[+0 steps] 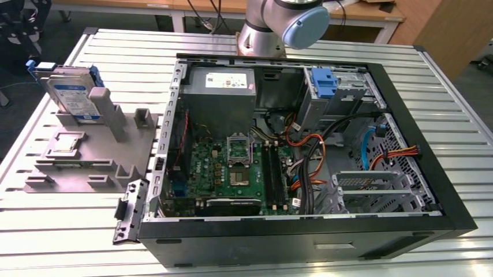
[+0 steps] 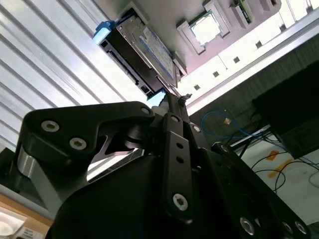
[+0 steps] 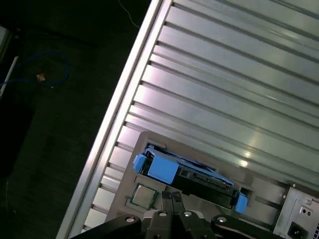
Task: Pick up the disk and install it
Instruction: 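Pick up the disk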
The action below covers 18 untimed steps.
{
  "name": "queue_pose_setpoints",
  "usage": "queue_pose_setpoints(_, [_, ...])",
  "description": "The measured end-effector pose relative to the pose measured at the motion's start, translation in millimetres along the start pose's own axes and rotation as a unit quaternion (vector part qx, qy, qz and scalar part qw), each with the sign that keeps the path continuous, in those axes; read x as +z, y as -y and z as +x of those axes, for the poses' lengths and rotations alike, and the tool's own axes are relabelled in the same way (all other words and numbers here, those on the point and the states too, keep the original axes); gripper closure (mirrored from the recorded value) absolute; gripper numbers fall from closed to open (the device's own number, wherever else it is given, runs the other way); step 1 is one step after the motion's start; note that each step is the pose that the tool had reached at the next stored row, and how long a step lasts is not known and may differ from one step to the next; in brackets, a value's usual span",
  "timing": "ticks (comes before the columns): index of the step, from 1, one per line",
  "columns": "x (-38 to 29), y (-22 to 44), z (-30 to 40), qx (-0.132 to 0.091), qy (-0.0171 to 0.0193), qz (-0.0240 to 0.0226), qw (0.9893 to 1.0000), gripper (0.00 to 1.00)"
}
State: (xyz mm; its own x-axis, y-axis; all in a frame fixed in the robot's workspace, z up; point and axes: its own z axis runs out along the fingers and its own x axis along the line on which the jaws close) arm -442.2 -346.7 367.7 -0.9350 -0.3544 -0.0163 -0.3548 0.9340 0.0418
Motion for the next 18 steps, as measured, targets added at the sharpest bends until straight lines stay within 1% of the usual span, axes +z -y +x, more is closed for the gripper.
queue_pose_setpoints(4, [0.0, 0.0, 0.0, -0.016, -0.0007, -0.0002, 0.9999, 0.90])
queue_pose_setpoints(9, [0.0, 0.0, 0.0, -0.033, -0.0014, -0.0005, 0.9994, 0.90])
queue_pose_setpoints(14, [0.1, 0.0, 0.0, -0.047, -0.0020, -0.0008, 0.9989, 0.90])
queue_pose_setpoints(18, [0.1, 0.0, 0.0, -0.053, -0.0023, -0.0008, 0.9986, 0.90])
